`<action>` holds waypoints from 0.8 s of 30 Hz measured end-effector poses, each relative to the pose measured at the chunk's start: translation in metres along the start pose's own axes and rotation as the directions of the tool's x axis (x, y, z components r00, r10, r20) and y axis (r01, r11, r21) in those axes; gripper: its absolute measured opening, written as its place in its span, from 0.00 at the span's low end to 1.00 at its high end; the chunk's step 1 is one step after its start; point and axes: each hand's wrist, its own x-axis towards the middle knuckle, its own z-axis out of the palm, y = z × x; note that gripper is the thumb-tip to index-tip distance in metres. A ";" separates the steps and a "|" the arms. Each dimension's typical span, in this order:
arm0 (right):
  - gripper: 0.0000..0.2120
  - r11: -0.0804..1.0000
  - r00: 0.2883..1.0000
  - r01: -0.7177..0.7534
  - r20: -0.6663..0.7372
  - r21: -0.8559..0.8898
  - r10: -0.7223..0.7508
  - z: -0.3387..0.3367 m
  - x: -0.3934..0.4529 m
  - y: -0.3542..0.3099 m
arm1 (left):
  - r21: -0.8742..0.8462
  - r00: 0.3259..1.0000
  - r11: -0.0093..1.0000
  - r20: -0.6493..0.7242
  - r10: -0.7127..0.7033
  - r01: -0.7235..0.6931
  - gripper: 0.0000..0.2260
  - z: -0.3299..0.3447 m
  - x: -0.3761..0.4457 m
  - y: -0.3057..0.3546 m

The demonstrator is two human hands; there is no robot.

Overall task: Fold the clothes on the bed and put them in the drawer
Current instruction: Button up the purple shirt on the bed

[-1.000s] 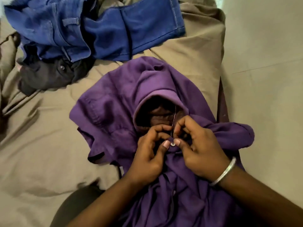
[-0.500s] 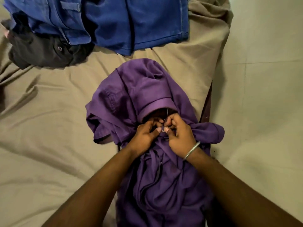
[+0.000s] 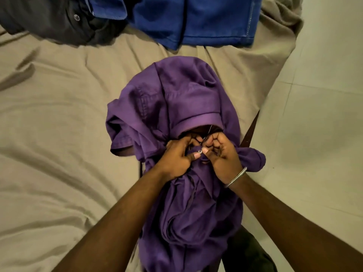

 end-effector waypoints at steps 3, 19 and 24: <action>0.12 0.999 1.000 0.006 -0.021 -0.046 -0.007 -0.002 -0.002 -0.004 | -0.001 1.000 1.000 -0.020 -0.019 0.019 0.16 0.002 -0.003 0.002; 0.09 0.763 0.958 0.265 0.253 -0.589 -0.138 0.019 -0.104 -0.075 | 0.263 0.906 0.962 -0.422 0.043 0.076 0.10 0.012 -0.153 0.064; 0.03 0.884 0.986 0.125 0.152 -0.451 -0.062 0.041 -0.166 -0.136 | 0.202 0.798 0.977 -0.575 0.178 -0.072 0.13 0.001 -0.229 0.100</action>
